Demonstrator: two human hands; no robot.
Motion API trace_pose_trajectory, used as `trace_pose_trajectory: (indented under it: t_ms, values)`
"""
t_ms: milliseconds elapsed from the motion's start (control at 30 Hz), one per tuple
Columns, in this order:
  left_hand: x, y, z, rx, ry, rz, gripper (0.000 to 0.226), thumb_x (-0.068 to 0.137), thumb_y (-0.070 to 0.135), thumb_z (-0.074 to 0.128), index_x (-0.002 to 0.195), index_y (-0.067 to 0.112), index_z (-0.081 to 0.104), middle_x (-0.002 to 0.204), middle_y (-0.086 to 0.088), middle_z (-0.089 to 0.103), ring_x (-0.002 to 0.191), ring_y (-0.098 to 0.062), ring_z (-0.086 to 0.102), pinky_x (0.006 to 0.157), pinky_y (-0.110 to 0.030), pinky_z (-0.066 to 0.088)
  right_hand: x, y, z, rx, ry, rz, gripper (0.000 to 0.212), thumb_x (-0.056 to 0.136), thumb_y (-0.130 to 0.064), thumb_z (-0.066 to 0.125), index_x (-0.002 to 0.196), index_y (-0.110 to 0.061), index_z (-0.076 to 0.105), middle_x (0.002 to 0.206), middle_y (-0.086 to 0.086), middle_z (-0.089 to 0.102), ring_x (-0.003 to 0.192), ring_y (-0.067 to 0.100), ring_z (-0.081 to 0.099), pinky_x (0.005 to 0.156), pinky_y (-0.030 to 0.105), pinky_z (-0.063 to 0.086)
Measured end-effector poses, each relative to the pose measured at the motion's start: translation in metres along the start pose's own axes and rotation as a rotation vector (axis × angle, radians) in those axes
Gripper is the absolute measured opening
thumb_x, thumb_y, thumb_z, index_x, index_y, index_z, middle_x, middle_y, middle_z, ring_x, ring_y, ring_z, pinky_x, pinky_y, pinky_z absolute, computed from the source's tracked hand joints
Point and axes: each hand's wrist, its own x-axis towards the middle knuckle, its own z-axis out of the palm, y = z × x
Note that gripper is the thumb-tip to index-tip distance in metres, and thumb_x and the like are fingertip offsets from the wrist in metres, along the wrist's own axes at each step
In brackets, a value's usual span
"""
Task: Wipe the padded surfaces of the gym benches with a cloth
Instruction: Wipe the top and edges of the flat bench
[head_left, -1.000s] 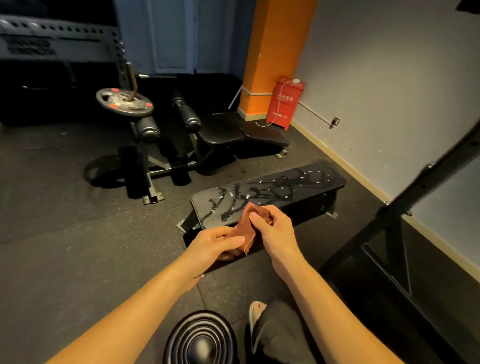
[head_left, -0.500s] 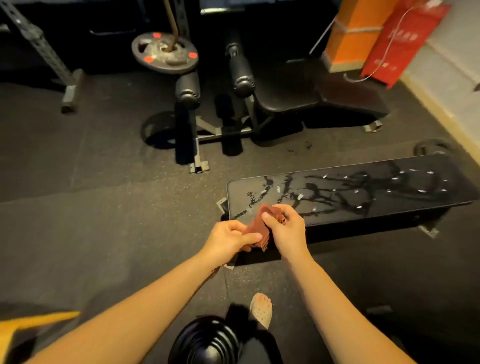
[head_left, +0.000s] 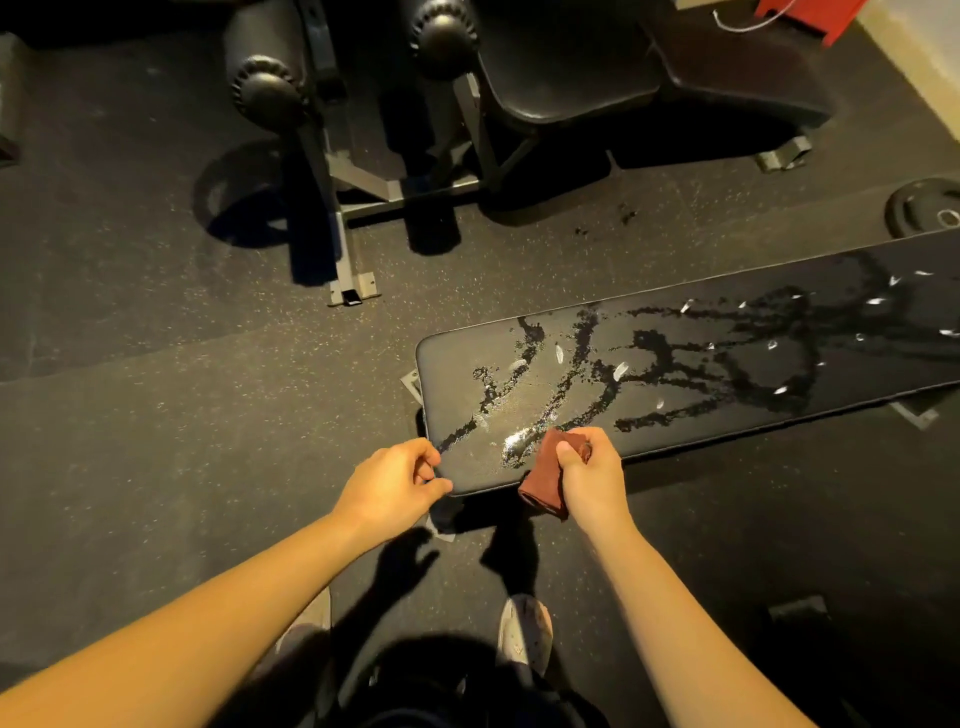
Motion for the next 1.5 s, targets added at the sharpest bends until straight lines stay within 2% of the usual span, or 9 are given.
trace_pose_trajectory:
  t_ms: [133,367,600,700,933,1033,1133,1333,1500]
  values:
    - [0.076,-0.04,0.025,0.178,-0.011,0.158,0.034,0.087,0.043,0.075,0.114,0.024,0.063,0.1,0.013,0.064,0.096,-0.017,0.062,0.08,-0.034,0.05,0.045,0.021,0.028,0.037,0.17,0.071,0.013,0.1,-0.023,0.062,0.103,-0.01,0.063,0.102,0.01,0.067,0.094,0.026,0.064,0.075,0.034,0.05]
    - [0.171,-0.107,0.055,0.427,0.149,0.567,0.094,0.071,0.086,0.06,0.139,0.023,0.054,0.132,0.007,0.056,0.127,-0.018,0.049,0.113,-0.041,0.036,0.111,0.049,0.072,-0.194,0.221,-0.154,0.012,0.095,-0.025,0.068,0.103,-0.017,0.069,0.096,-0.001,0.069,0.091,0.02,0.064,0.077,0.033,0.047]
    - [0.206,-0.148,0.08,0.212,0.423,0.885,0.097,0.068,0.087,0.068,0.137,0.02,0.059,0.129,0.011,0.06,0.124,-0.01,0.052,0.117,-0.039,0.03,0.194,0.06,0.051,-0.661,0.545,-0.536,0.019,0.101,-0.03,0.056,0.104,-0.015,0.067,0.099,0.01,0.072,0.095,0.035,0.064,0.074,0.035,0.039]
    - [0.214,-0.157,0.088,0.167,0.454,0.927,0.095,0.068,0.088,0.067,0.138,0.024,0.058,0.13,0.017,0.058,0.126,-0.005,0.051,0.12,-0.037,0.025,0.208,0.065,0.066,-0.777,0.558,-0.635,0.022,0.103,-0.032,0.051,0.095,-0.014,0.061,0.088,0.009,0.067,0.088,0.036,0.061,0.087,0.046,0.048]
    - [0.217,-0.159,0.089,0.178,0.499,0.888,0.101,0.062,0.094,0.061,0.141,0.032,0.055,0.136,0.024,0.052,0.129,0.009,0.038,0.126,-0.035,0.015,0.188,0.062,0.098,-0.734,0.569,-0.642,0.028,0.099,-0.035,0.06,0.095,-0.007,0.066,0.089,0.012,0.068,0.094,0.038,0.065,0.075,0.038,0.044]
    - [0.209,-0.158,0.087,0.203,0.475,0.813,0.111,0.058,0.098,0.055,0.145,0.028,0.052,0.144,0.018,0.049,0.134,0.001,0.036,0.124,-0.037,0.02,0.145,0.071,0.15,-0.786,0.379,-0.849,0.02,0.095,-0.031,0.058,0.094,-0.014,0.07,0.095,0.009,0.073,0.093,0.034,0.067,0.083,0.039,0.05]
    - [0.205,-0.153,0.08,0.288,0.407,0.734,0.122,0.054,0.104,0.049,0.151,0.029,0.047,0.152,0.017,0.042,0.142,-0.007,0.034,0.121,-0.035,0.02,0.12,0.094,0.164,-0.963,0.203,-0.985,0.016,0.098,-0.032,0.057,0.1,-0.017,0.061,0.098,0.006,0.069,0.089,0.031,0.064,0.073,0.039,0.048]
    - [0.199,-0.145,0.076,0.378,0.324,0.646,0.133,0.05,0.106,0.042,0.158,0.029,0.035,0.162,0.015,0.03,0.15,-0.009,0.025,0.123,-0.037,0.02,0.207,0.068,0.041,-1.031,0.629,-0.627,0.019,0.094,-0.027,0.061,0.1,-0.008,0.061,0.105,0.018,0.071,0.098,0.04,0.065,0.076,0.042,0.049]
    - [0.194,-0.144,0.078,0.378,0.29,0.53,0.145,0.046,0.108,0.041,0.163,0.027,0.018,0.17,0.012,0.009,0.156,-0.013,0.011,0.126,-0.04,0.013,0.201,0.039,0.119,-0.8,0.452,-0.76,0.018,0.093,-0.024,0.06,0.089,-0.009,0.068,0.097,0.015,0.073,0.097,0.036,0.067,0.073,0.035,0.048]
